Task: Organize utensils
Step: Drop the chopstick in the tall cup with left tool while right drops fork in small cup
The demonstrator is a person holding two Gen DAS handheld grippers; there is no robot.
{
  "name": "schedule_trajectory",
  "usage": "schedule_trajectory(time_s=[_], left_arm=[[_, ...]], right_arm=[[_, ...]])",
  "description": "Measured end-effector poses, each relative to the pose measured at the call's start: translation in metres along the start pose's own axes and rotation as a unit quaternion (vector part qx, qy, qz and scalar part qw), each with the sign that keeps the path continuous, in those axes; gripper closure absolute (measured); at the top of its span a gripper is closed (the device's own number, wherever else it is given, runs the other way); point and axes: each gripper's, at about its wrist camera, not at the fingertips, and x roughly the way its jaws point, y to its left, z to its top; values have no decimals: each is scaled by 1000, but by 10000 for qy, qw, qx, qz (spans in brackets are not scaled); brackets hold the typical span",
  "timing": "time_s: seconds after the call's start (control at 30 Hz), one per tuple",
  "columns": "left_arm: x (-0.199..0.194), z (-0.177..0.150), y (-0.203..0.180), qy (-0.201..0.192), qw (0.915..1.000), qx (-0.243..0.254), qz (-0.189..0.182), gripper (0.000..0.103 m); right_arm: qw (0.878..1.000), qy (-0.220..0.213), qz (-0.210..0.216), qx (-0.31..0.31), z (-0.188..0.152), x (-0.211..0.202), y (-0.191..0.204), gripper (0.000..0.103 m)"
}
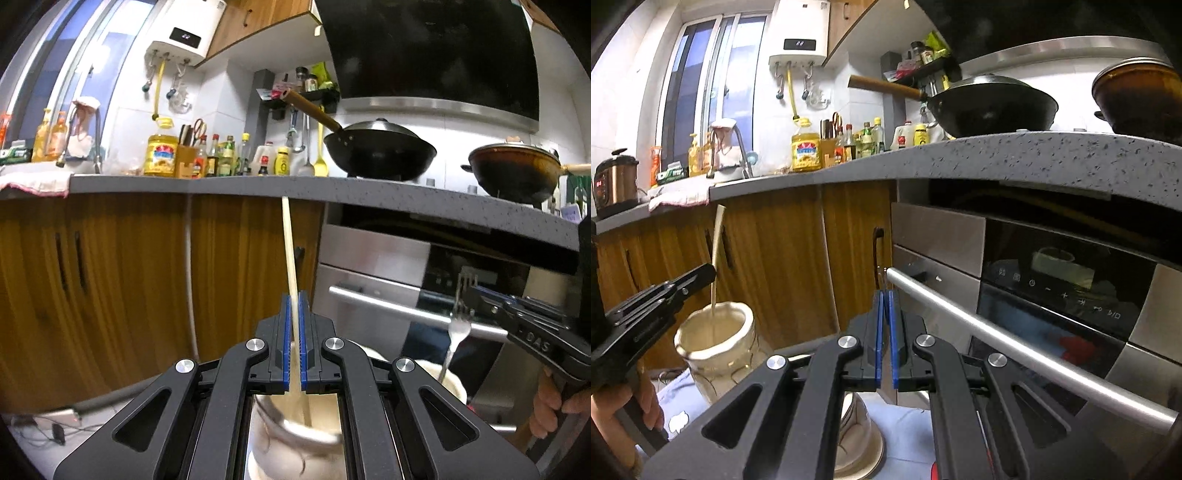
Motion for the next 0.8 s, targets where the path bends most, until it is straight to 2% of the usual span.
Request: schedule_trajectory(time_s=[0.17, 0.4, 0.67, 0.7, 0.73, 0.77, 0.8], left_arm=[[-3, -11, -4, 130, 9997, 204, 76, 99], [-4, -14, -3, 210, 9996, 195, 44, 98], [-8, -13, -2, 198, 9997, 111, 16, 79], [-9, -13, -3, 177, 9998, 132, -15, 76], [-11, -13, -5, 145, 9998, 148, -65, 66], [-12, -12, -6, 122, 9997, 155, -112, 51], [-15, -12, -7, 84, 9997, 152, -161, 42]], right_arm=[[9999, 115, 20, -55, -5, 3, 3, 100], [9998, 127, 19, -181, -8, 4, 6, 100], [9998, 164, 48, -115, -8, 4, 3, 97], [9998, 164, 57, -101, -8, 4, 3, 89], [9998, 161, 76, -69, -9, 3, 3, 82], [9998, 148, 103, -37, -8, 3, 1, 66], [9998, 120, 148, 7, -8, 2, 0, 54]])
